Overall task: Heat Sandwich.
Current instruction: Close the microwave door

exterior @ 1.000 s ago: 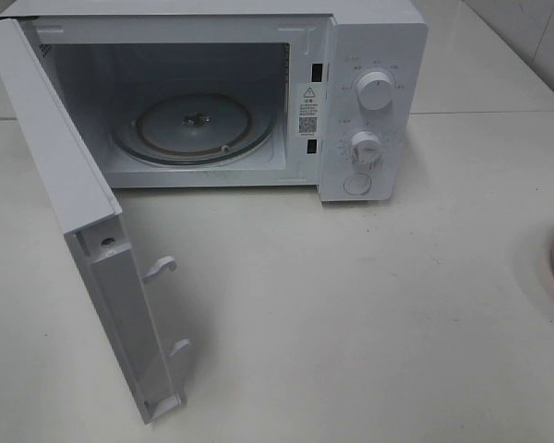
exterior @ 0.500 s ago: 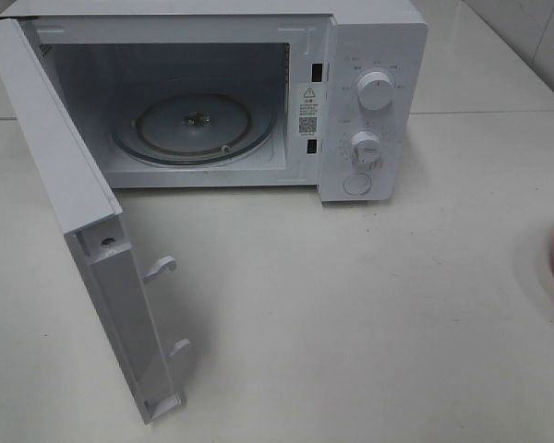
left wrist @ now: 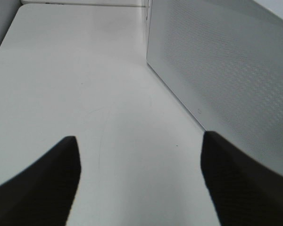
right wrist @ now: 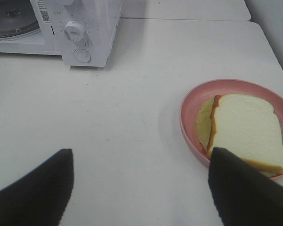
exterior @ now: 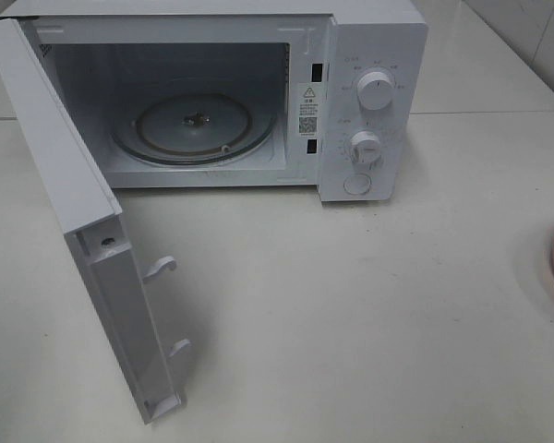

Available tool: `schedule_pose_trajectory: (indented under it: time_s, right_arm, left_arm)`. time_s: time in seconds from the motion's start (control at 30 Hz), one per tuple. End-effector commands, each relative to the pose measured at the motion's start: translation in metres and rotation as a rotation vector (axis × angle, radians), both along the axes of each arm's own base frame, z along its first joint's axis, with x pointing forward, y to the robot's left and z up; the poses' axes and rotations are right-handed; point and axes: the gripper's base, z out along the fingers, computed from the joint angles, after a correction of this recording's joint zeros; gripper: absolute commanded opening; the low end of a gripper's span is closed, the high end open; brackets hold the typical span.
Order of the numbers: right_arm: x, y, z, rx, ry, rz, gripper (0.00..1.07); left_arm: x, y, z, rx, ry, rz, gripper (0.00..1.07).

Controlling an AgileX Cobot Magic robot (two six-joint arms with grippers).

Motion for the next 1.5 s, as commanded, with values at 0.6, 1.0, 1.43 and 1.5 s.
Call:
schedule_pose_trajectory:
  time_s: [0.6,1.0,1.43,1.5]
  right_arm:
    - [-0.004,0.0,0.0,0.004,-0.032,-0.009,0.76]
    - [-0.004,0.0,0.0,0.004,-0.032,-0.009,0.76]
    - [-0.004,0.0,0.0,0.004,-0.032,-0.009,0.76]
    - [-0.004,0.0,0.0,0.004,-0.032,-0.009,0.76]
  left_arm:
    - [0.088,0.006,-0.036,-0.007,-0.057,0.056,0.0]
    - [0.123,0.011,-0.069,0.04,-0.264,0.084,0.0]
    - [0.171,-0.003,-0.115,0.05,-0.299,-0.075,0.0]
    - [0.173,-0.005,-0.117,0.046,-0.292,-0.094,0.0]
